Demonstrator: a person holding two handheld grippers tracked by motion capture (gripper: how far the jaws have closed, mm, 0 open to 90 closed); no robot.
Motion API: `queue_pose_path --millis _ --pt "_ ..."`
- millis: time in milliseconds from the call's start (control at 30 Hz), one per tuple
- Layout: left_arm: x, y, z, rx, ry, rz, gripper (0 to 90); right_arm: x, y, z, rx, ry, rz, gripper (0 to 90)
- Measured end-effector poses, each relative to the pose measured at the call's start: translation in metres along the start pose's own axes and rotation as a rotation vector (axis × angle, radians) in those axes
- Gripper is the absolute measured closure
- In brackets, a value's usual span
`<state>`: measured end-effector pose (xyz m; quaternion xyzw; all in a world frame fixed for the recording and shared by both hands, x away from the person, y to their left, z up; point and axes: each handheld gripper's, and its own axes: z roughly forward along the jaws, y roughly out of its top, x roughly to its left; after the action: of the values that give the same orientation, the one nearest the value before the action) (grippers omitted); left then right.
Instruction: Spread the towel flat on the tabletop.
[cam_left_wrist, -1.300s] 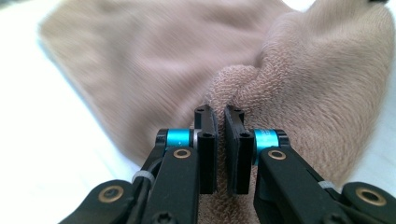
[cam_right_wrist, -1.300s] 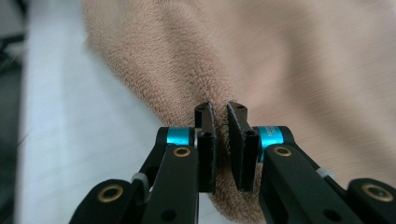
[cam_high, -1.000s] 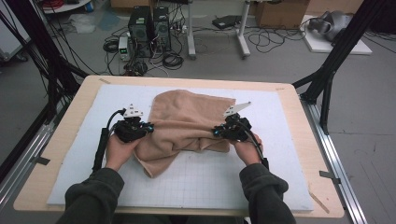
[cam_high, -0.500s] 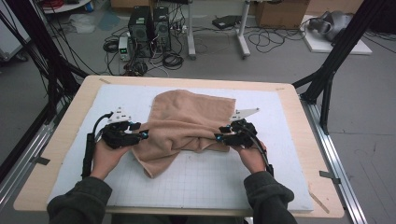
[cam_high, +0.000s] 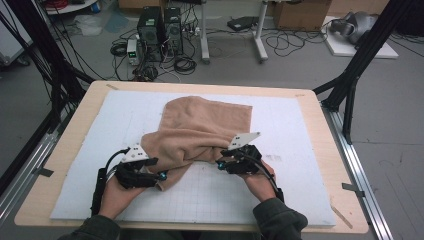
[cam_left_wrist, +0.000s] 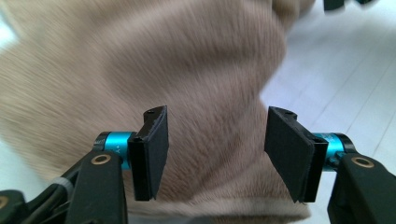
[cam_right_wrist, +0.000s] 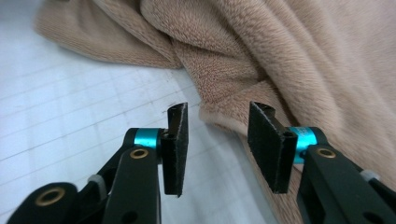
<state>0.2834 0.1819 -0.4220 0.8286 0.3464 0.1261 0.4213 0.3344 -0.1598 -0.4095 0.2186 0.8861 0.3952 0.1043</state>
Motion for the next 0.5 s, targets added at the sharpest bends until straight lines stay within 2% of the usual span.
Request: queue_pose_path --millis 67,167,200,267,367,500 --pt "0.000 -0.002 0.007 0.032 0.013 0.021 41.2 -0.001 0.002 0.009 0.015 -0.010 -0.004 57.9" --pt "0.000 -0.002 0.016 0.077 0.031 0.049 52.3 -0.003 0.001 0.021 0.045 -0.021 0.010 61.5" --pt "0.000 -0.002 0.019 0.081 0.031 0.048 55.2 -0.004 0.001 0.024 0.058 -0.035 -0.001 65.1" --pt "-0.001 0.000 0.020 0.079 0.046 0.047 61.0 -0.005 0.000 0.027 0.066 -0.042 -0.004 72.6" --pt "-0.002 0.000 0.019 0.067 0.053 0.051 75.6 -0.008 0.000 0.026 0.069 -0.036 -0.004 82.9" --pt "0.002 0.002 0.008 0.044 0.037 0.036 81.0 -0.008 0.000 0.017 0.059 -0.009 -0.009 85.3"
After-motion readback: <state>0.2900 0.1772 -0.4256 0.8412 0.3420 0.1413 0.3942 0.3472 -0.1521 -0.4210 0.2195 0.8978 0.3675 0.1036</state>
